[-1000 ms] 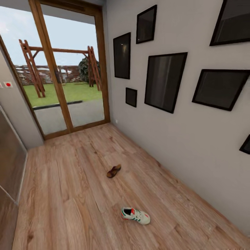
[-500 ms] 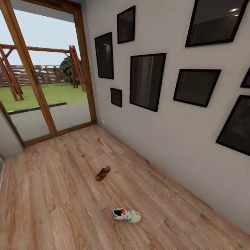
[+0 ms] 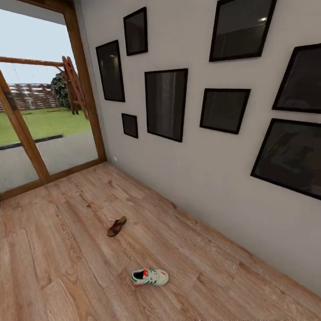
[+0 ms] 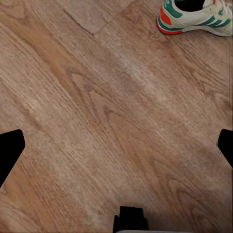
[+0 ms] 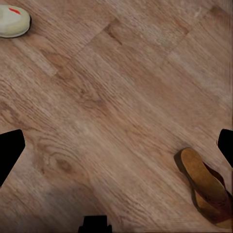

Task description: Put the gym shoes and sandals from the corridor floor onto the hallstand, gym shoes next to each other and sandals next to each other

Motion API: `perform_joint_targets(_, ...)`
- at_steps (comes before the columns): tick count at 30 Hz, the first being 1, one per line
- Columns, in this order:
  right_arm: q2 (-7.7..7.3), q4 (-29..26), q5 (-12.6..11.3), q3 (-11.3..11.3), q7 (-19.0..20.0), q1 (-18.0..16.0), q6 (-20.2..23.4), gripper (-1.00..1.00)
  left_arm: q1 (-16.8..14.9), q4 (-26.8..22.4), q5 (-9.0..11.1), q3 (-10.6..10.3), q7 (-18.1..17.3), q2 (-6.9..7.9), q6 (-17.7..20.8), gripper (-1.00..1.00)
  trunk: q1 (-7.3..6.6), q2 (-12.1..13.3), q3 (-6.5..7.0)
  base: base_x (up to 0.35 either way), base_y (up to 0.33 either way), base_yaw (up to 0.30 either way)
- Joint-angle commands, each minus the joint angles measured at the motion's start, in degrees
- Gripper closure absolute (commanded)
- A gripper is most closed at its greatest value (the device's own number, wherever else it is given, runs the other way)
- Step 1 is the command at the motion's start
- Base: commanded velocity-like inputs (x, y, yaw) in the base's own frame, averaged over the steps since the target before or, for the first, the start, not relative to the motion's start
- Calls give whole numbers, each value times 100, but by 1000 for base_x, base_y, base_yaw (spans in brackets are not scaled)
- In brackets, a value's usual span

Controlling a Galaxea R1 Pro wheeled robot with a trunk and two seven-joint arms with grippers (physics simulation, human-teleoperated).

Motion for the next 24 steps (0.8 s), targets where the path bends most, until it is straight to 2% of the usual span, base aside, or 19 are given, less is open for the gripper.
perform_joint_targets(1, 0, 5, -2, -4, -1, -4, -19, -100, -1, 2, 26, -5, -2, 0, -16, -100, 0, -3, -5, 0, 0, -268)
perform_joint_targets(24, 2, 21, -2, -4, -1, -4, -19, -100, -1, 1, 59, 53, -2, 4, -9, -100, 0, -3, -5, 0, 0, -268)
